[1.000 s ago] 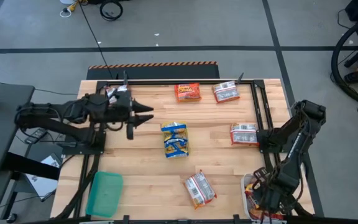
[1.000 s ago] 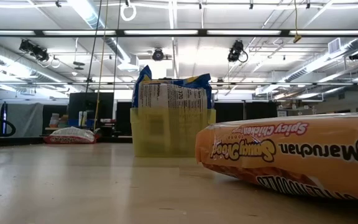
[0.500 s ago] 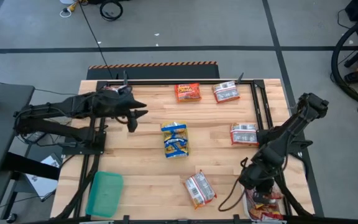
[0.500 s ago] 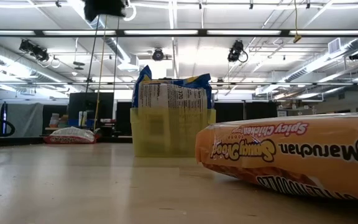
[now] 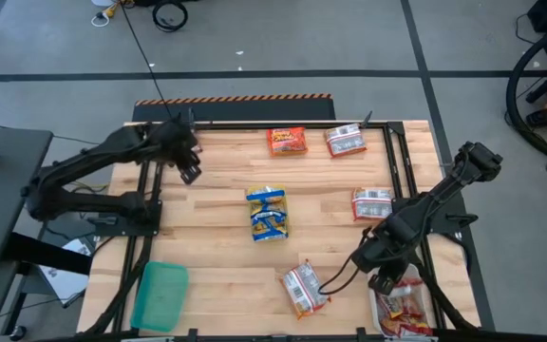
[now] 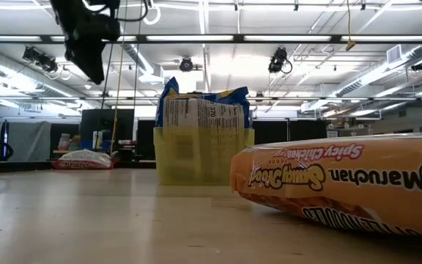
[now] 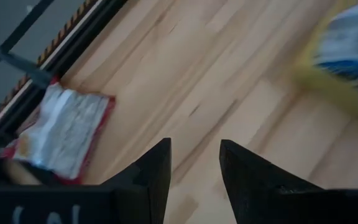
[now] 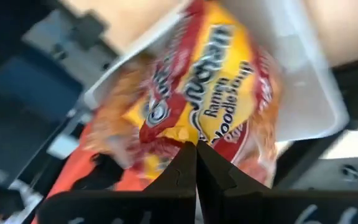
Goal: Sort Maruchan noodles
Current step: Put the red noodle pack into the white bin
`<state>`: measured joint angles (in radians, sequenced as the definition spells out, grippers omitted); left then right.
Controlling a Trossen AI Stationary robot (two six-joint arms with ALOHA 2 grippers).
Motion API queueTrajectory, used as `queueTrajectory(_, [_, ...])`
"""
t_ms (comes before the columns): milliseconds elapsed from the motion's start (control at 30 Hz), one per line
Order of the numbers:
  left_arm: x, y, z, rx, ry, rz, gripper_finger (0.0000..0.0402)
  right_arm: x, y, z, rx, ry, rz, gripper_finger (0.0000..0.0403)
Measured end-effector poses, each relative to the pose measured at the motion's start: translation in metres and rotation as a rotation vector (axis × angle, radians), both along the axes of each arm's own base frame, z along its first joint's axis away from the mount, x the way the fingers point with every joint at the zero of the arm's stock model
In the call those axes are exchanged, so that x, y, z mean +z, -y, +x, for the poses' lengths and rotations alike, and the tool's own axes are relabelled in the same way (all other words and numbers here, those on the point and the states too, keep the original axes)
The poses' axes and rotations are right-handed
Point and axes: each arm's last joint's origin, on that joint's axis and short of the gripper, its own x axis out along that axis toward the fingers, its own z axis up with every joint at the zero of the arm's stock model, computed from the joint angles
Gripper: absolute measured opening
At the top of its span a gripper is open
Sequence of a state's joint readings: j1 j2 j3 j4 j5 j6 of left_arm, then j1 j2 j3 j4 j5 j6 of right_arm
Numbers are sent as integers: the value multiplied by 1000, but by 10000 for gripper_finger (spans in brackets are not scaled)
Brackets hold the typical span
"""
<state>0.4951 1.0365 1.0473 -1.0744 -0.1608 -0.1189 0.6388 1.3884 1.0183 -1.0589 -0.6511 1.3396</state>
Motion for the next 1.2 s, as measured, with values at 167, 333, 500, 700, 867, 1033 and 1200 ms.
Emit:
queueTrajectory(167, [-8, -18, -1, -10, -88, 8, 142, 2, 6, -9, 12, -67, -48, 3])
queueTrajectory(333, [-12, -30, 1, -22, -174, 86, 142, 7, 4, -7, -22, -108, 26, 3])
queueTrajectory(500, [-22, -43, 6, 11, -271, 106, 142, 11, 7, -12, -118, -299, 55, 3])
queueTrajectory(700, [-34, -53, 11, 14, -326, 64, 142, 4, 6, -6, -148, -250, -31, 3])
queueTrajectory(867, [-39, -56, 14, 27, -355, 54, 145, -22, 4, 3, -92, -238, -77, 4])
queueTrajectory(1033, [-46, -61, 13, 50, -414, 29, 187, -29, -13, 16, 17, -105, 8, 30])
queueTrajectory(1200, [-66, -86, 7, 192, -486, -44, 245, -5, -18, 18, 6, -33, -3, 80])
